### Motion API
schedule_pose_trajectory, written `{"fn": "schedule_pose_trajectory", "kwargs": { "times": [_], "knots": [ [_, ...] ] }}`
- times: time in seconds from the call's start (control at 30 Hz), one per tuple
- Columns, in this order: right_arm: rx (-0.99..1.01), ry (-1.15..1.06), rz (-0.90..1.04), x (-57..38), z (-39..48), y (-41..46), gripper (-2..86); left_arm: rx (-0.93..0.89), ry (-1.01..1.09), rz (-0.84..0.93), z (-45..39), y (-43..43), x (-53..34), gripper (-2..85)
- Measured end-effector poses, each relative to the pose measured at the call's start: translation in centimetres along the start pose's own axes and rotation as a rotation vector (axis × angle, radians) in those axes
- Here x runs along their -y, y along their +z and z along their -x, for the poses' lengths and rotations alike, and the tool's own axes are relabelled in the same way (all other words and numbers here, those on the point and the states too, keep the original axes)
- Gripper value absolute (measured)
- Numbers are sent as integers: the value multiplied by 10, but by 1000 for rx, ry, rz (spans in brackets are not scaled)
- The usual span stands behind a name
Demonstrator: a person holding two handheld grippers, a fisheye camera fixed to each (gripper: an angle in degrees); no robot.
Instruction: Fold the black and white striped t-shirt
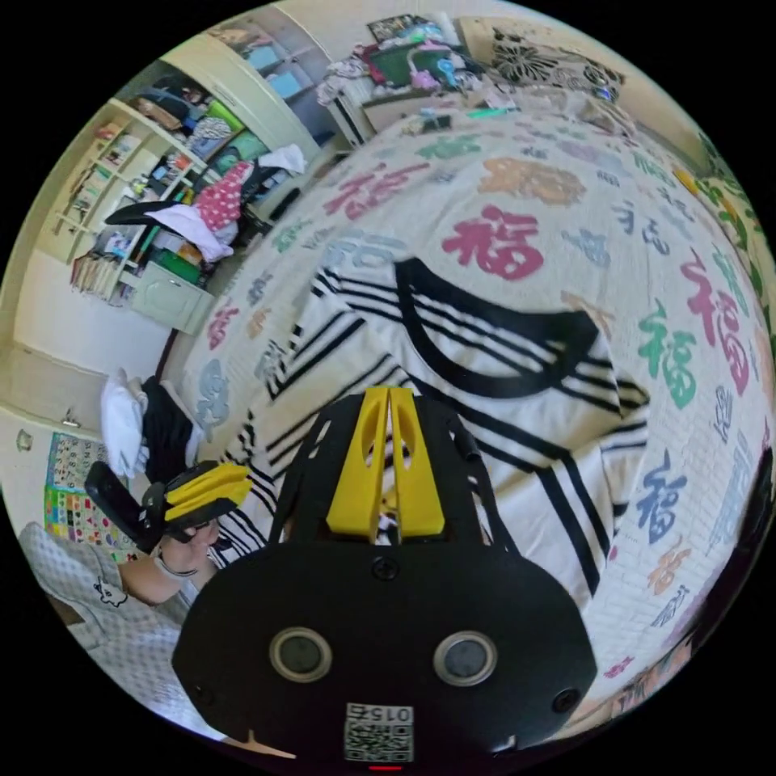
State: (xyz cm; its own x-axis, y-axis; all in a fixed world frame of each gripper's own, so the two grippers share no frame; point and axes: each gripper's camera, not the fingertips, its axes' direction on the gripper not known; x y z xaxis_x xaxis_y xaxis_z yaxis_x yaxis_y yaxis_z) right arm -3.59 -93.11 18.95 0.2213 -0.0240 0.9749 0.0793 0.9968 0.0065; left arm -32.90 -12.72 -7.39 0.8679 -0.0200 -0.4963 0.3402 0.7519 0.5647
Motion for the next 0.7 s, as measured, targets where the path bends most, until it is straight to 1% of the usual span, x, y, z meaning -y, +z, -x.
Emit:
{"fn": "schedule_pose_trajectory", "kwargs": {
  "times": [0.07,0.1,0.17,0.23,0.33,0.47,0.57,0.63,0.7],
  "knots": [
    [49,-46,-6,19,16,-6,-6,-19,-33,35,14,14,13,51],
    [70,-83,13,33,29,-5,-6,-31,-56,72,23,26,20,50],
    [99,-123,71,53,48,4,-7,0,-102,98,38,39,26,40],
    [72,-131,145,71,61,18,-9,24,-139,128,53,50,32,10],
    [-17,-122,230,91,76,38,-10,28,-153,124,65,56,39,-4],
    [-103,-169,213,105,100,37,-10,145,-163,85,74,55,49,-8],
    [-156,-203,234,111,113,34,-10,119,-193,96,85,64,57,-7],
    [-133,-191,233,112,112,25,-10,127,-173,109,83,69,64,-3],
    [-63,-155,210,108,101,0,-8,113,-159,109,82,67,70,6]
  ]
}}
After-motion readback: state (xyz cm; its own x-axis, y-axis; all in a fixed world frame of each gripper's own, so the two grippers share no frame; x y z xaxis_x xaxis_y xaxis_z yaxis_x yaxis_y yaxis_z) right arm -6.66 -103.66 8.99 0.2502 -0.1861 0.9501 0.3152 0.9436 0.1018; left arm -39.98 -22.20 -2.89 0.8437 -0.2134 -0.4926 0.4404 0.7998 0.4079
